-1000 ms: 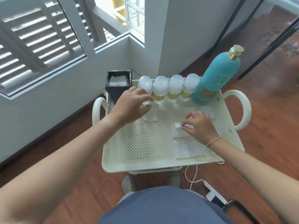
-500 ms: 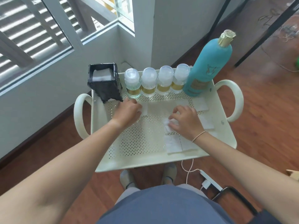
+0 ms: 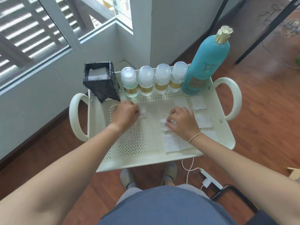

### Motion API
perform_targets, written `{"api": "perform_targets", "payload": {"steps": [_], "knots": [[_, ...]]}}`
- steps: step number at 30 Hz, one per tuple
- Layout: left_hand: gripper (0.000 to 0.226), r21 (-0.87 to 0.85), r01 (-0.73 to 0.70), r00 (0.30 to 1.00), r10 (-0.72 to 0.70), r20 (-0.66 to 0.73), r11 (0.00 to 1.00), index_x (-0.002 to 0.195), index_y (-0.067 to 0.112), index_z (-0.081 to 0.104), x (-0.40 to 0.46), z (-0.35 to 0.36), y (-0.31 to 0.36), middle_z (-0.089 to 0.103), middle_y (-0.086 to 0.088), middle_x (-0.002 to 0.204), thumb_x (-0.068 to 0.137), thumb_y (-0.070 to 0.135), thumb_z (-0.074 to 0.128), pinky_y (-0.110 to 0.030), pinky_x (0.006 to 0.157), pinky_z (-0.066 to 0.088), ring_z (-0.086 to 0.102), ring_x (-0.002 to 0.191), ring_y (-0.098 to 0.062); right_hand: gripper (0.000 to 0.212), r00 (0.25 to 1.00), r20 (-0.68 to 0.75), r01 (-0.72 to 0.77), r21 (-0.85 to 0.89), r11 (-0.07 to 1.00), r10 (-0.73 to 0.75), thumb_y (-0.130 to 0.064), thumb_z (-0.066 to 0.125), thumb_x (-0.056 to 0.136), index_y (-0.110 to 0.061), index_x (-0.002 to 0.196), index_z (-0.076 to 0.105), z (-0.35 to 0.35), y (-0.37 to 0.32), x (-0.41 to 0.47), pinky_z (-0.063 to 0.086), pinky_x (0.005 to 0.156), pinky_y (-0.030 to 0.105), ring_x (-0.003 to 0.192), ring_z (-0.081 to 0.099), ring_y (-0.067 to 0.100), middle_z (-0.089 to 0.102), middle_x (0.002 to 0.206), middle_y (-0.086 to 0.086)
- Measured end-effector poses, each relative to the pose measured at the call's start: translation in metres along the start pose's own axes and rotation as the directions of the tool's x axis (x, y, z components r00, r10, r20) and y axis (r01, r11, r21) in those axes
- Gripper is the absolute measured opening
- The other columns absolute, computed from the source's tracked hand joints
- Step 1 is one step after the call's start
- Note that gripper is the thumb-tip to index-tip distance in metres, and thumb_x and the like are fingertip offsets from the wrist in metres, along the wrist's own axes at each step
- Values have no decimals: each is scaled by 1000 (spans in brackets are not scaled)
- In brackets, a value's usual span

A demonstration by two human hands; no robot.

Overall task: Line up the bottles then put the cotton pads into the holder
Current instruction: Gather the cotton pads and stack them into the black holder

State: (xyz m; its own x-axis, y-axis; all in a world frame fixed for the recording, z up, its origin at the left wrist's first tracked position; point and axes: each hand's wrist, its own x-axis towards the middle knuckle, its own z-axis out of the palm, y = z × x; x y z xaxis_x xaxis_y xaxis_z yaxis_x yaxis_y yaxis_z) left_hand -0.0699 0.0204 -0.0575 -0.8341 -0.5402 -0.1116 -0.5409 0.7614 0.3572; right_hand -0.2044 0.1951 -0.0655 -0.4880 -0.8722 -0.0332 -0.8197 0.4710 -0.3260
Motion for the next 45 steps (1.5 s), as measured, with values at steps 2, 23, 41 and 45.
{"api": "perform_targets", "payload": {"steps": [2,23,41,45], "knots": [[17,-67,-23,1000,23,-12,997,87,13,71,-6,0,9,71,-5,90,89,21,56,-34,75,47,55,82,-24,13,999,-42,-29,49,998,31,-28,66,78,-15,78,68,-7,3,2,33,80,36,90,52,26,62,95,7],[23,-9,-209,964,208,168,978,94,20,71,-58,43,89,70,-2,92,84,28,52,-36,73,47,54,86,-27,11,978,-124,-149,147,978,168,-29,69,75,-17,75,69,-38,32,-5,34,80,37,92,52,28,61,94,8],[17,-40,-185,982,183,-36,982,82,18,71,-29,-22,51,68,3,80,86,27,58,-23,61,41,51,73,-15,13,977,-200,-32,204,978,74,-28,68,77,-15,77,69,-63,6,30,37,81,40,92,51,29,62,96,9],[16,-39,-114,976,105,-189,993,81,20,71,-21,-80,27,65,6,77,81,34,64,-22,57,39,51,73,-16,13,973,-230,23,221,975,29,-28,68,77,-15,77,70,-76,-20,52,37,83,41,92,52,29,62,96,9]]}}
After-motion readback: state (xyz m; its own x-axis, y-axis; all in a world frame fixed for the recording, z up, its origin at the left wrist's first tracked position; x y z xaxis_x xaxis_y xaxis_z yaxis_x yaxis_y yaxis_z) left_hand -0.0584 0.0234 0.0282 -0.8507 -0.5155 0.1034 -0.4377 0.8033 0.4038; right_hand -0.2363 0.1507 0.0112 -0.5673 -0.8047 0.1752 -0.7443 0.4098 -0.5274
